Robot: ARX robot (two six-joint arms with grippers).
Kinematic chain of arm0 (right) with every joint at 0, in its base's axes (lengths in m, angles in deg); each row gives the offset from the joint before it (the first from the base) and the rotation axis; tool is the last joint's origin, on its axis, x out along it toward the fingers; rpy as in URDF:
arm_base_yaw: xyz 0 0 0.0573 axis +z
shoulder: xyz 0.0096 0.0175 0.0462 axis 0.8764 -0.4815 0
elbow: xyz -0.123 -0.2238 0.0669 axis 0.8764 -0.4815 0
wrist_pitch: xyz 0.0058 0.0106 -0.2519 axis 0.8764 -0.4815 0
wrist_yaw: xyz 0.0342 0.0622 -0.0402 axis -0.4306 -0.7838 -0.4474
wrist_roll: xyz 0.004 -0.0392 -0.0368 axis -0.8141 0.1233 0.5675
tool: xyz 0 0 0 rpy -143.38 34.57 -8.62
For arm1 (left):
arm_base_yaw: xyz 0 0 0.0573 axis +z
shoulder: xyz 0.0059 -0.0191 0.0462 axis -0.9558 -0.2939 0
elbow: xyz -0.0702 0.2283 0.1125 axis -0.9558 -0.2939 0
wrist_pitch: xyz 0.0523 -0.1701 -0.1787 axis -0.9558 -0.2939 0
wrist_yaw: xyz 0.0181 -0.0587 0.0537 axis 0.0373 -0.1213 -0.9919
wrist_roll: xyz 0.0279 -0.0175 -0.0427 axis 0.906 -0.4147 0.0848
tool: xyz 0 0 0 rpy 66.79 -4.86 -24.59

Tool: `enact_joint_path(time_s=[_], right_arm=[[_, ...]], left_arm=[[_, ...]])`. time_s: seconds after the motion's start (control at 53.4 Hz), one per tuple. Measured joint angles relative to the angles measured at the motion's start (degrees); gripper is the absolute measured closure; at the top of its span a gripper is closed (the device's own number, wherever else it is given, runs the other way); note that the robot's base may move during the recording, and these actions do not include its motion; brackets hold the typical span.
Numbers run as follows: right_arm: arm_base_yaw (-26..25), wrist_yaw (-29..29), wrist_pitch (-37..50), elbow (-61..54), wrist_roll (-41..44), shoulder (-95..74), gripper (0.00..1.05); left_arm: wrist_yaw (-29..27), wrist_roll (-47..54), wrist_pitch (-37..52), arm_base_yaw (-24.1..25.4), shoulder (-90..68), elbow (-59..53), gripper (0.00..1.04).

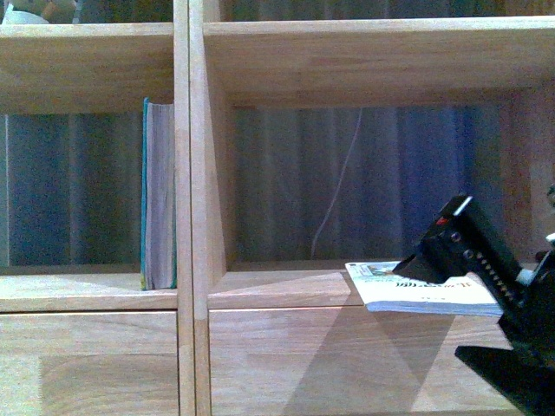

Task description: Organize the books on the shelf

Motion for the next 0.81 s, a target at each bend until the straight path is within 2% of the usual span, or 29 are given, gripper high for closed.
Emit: enact_joint_path(time_s=[0.244,0.806], right_arm=[[-1.57,3.43,2.89,4.74,-7.28,-7.54,0.07],[-3.61,8.0,1.09,17.88,-18.38,-18.69,0.07]], left_arm=[[0.0,0.0,0.0,0.0,0.0,0.0,0.07],[0.0,0.0,0.0,0.0,0.0,0.0,0.07]])
